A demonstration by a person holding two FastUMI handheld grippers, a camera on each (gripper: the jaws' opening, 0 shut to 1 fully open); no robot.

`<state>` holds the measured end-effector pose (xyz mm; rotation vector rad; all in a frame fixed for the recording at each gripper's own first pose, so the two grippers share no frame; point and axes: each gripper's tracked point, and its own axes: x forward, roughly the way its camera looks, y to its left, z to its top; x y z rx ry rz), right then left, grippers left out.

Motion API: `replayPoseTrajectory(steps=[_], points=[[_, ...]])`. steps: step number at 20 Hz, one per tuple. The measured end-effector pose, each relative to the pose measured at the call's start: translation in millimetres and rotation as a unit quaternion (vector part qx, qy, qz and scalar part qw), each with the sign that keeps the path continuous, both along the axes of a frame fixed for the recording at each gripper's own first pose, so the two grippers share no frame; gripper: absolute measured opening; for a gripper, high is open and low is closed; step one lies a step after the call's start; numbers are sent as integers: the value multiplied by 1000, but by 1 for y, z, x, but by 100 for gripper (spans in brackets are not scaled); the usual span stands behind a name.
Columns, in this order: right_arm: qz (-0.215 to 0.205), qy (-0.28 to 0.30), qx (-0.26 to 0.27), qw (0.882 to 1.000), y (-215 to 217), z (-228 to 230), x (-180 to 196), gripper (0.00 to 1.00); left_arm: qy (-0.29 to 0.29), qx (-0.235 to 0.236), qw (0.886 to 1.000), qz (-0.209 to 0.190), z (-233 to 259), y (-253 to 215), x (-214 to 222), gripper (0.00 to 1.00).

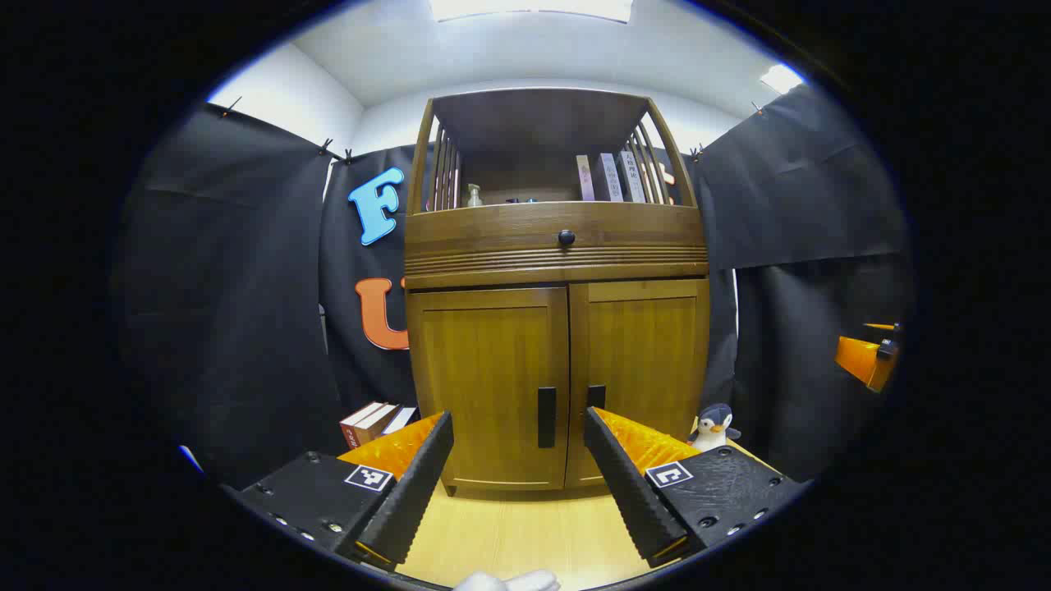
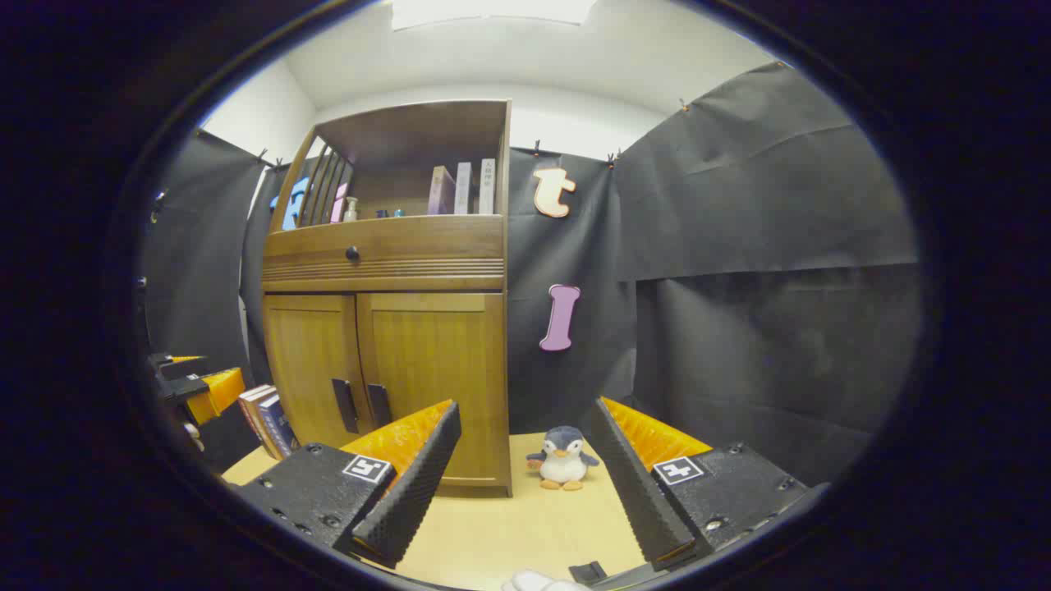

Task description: Open the right door of the double-door shoe cabinet with the right hand, and open the left door with the left hand.

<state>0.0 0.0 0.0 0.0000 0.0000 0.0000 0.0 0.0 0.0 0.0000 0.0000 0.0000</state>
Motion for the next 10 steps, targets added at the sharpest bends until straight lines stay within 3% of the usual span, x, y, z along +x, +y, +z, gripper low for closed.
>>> replayPoseTrajectory(steps=[10], points=[[18,15,-14,1000,27,-10,-11,100,1,-8,1000,19,2,29,-23,96]])
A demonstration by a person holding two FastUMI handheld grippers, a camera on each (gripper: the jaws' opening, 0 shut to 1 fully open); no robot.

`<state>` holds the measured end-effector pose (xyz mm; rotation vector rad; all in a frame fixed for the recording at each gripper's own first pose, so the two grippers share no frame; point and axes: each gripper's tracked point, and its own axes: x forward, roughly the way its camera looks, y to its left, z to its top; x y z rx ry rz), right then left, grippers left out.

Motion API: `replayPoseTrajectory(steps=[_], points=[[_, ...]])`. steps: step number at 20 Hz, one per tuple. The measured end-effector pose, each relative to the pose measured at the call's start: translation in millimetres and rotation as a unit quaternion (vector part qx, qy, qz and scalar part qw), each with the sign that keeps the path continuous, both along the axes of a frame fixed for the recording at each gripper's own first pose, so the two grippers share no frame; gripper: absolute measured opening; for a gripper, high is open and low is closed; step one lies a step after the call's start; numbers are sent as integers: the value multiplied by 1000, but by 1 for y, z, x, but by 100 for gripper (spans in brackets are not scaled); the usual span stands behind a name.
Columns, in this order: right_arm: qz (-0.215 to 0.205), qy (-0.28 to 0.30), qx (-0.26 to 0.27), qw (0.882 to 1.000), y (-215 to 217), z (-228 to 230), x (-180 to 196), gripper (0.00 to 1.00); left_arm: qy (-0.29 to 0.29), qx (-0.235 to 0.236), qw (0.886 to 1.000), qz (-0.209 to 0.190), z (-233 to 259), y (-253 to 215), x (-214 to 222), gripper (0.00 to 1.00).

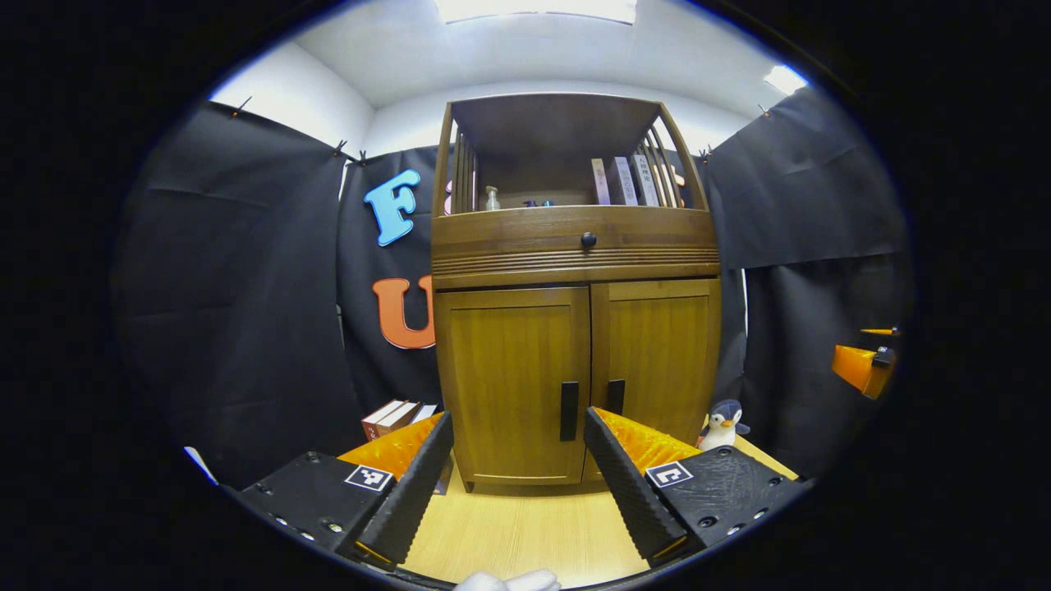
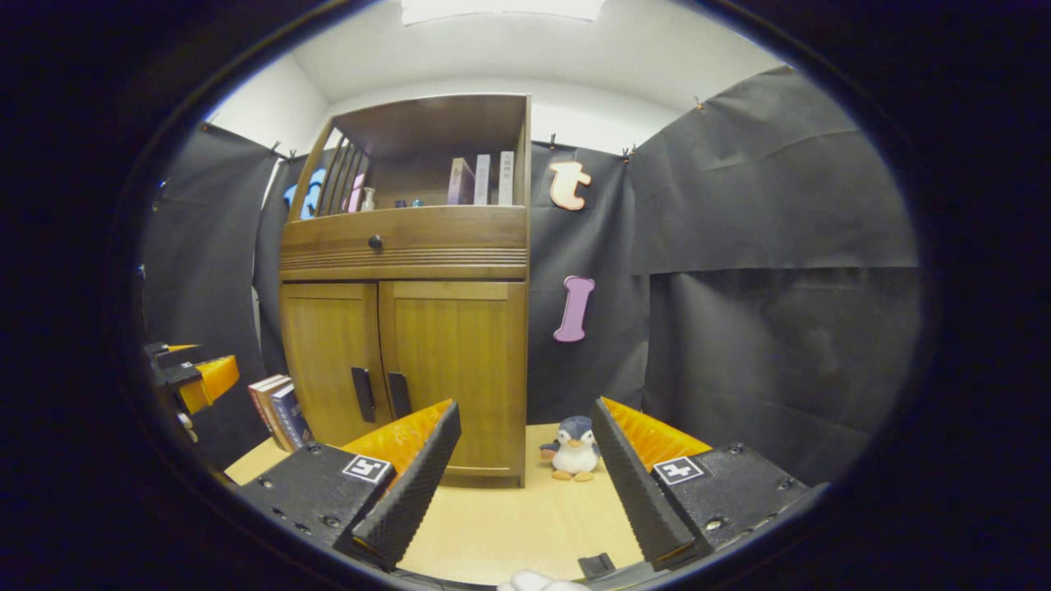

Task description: Open the right door of the double-door shoe cabinet with the right hand, and open the left door with the left hand.

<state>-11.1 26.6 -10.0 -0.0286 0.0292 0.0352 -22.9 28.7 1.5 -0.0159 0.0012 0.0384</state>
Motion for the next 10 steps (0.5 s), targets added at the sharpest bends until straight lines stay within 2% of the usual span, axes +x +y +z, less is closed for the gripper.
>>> replayPoseTrajectory(steps=[10], points=[[-10,2,1,1000,-1,-5,-3,100,7,9,1000,3,-3,5,-7,96]])
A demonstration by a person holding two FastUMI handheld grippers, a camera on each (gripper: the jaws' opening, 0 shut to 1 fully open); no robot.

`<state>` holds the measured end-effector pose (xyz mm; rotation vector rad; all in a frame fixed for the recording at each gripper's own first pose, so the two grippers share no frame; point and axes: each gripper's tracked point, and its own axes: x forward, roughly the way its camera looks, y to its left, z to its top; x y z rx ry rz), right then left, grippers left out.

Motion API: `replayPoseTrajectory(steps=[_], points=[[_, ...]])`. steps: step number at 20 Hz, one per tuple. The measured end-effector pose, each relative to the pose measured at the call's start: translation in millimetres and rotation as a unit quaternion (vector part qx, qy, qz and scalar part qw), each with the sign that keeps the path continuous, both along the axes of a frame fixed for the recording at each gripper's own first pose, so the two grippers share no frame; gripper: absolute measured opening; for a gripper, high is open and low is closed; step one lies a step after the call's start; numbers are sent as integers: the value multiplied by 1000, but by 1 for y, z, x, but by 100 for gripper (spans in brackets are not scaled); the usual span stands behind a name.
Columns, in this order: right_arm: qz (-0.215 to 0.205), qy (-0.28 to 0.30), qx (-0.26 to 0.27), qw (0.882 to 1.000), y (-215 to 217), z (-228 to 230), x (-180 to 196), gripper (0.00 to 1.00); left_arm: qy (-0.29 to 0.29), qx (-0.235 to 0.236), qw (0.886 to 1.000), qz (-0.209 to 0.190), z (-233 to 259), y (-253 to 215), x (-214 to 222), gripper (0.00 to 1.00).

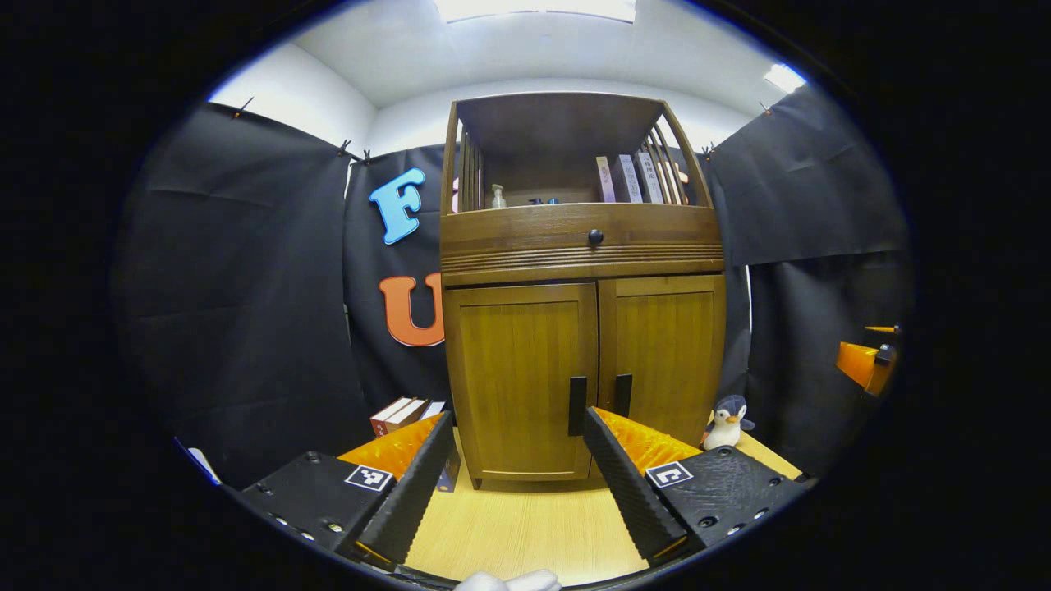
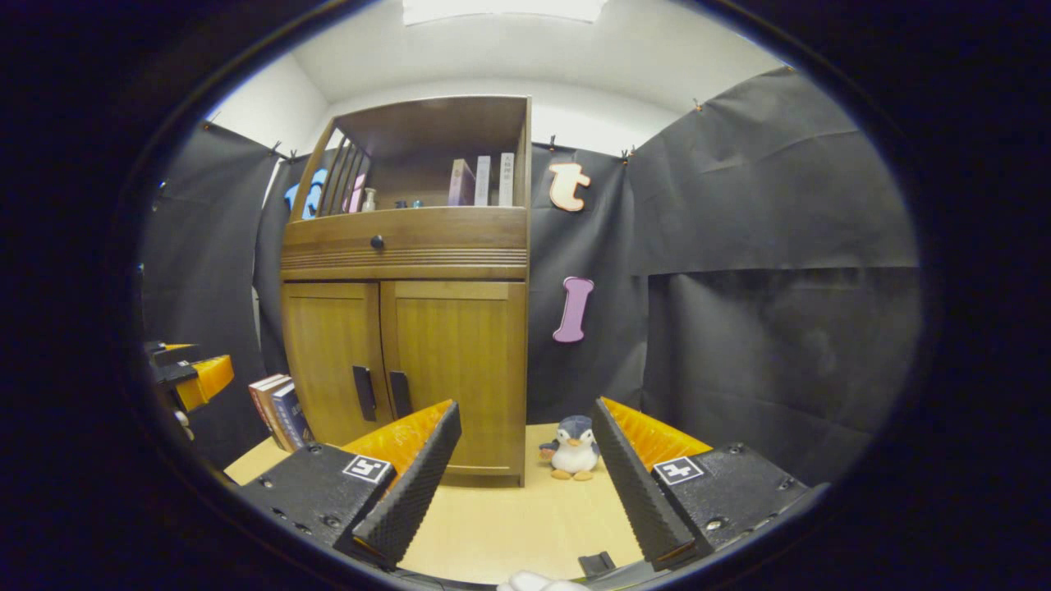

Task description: Open the right door of the double-door shoe cabinet with the right hand, and open the left door with the left hand.

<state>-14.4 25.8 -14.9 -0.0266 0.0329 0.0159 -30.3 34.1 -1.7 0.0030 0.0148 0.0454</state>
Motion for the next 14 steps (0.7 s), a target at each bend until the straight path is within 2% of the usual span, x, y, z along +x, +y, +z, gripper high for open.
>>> replayPoseTrajectory(steps=[2,3,4,7,14], points=[[-2,5,0,1000,-2,-4,1,100,4,1,1000,-3,-3,0,-1,96],[-3,6,-1,1000,-1,-7,3,100,8,-2,1000,-6,-4,0,-3,100],[-4,8,-2,1000,-1,-9,5,100,9,-6,1000,-8,-4,0,-4,96],[1,15,-3,1000,7,-20,17,100,6,-15,1000,-8,1,5,-8,96],[32,26,-5,999,45,-35,68,100,10,-12,1000,8,5,22,-21,96]])
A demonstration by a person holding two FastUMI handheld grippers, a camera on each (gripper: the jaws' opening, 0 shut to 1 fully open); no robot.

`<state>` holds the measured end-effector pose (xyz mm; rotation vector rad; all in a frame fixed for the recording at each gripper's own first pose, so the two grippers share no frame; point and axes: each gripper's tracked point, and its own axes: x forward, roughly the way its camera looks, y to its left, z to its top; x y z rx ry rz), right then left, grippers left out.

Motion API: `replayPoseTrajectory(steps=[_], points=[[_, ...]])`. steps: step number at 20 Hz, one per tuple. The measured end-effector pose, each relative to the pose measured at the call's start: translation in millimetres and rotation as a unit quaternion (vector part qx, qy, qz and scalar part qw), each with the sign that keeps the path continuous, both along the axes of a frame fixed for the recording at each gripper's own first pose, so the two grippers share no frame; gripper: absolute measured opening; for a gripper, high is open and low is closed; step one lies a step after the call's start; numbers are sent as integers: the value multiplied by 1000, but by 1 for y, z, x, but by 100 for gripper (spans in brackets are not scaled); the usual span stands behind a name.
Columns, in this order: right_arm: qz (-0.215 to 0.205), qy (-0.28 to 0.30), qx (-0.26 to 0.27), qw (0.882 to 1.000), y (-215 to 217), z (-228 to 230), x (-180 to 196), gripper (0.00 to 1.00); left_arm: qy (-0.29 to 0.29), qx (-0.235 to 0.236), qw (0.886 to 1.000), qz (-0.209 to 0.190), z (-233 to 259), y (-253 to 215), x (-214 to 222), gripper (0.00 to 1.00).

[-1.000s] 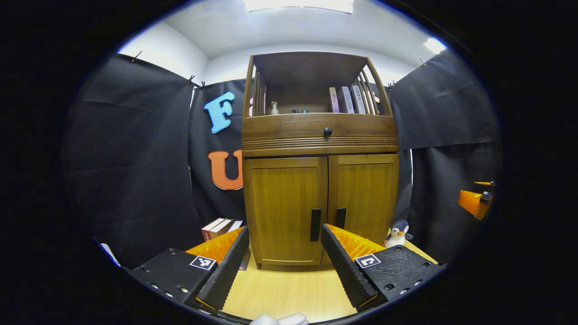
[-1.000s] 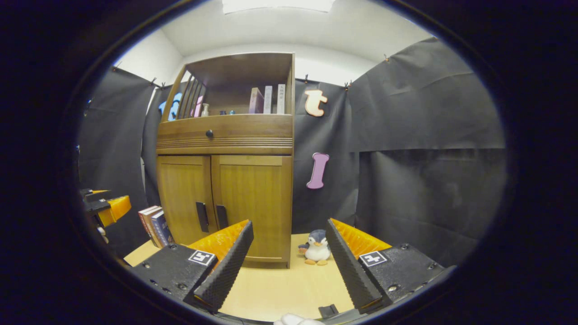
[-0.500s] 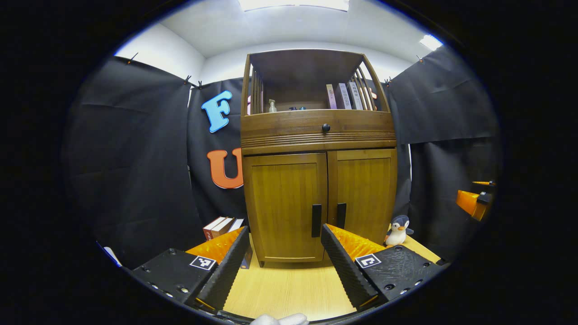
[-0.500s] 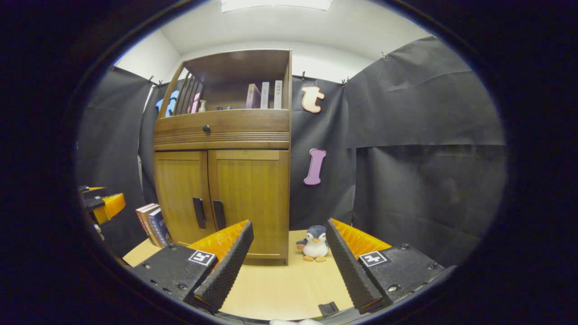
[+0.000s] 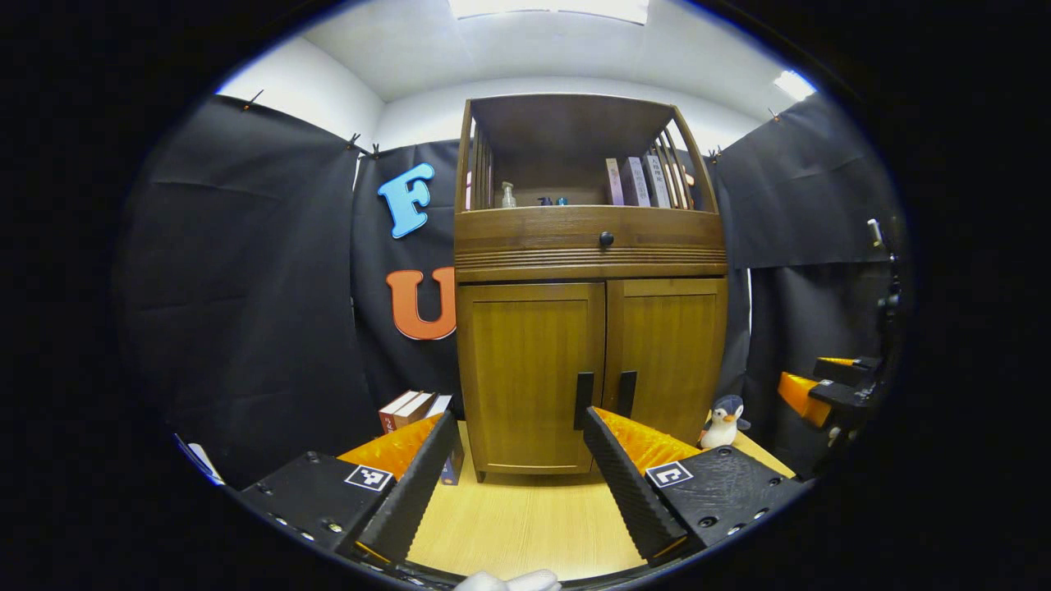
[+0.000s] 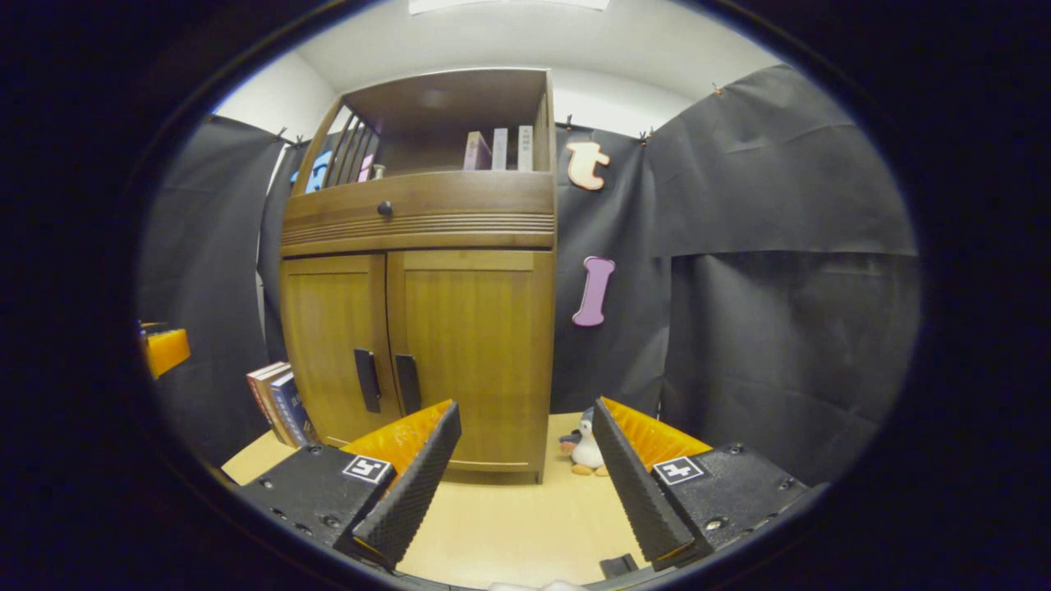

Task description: Open the right door of the double-door shoe cabinet with the right hand, and open the left door with the left hand.

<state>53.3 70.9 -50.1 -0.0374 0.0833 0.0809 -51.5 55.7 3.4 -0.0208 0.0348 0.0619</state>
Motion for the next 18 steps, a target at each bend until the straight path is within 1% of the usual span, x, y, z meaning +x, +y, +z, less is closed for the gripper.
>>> replayPoseTrajectory(steps=[4,9,11,18], points=[[29,8,7,1000,32,-18,39,100,-2,12,1000,20,8,12,-11,96],[55,19,6,998,79,-36,95,100,-7,8,1000,24,18,16,-15,96],[67,27,11,997,101,-46,114,100,-6,13,999,36,21,20,-16,96],[100,50,1,994,163,-79,178,100,8,12,997,69,20,26,-11,96]])
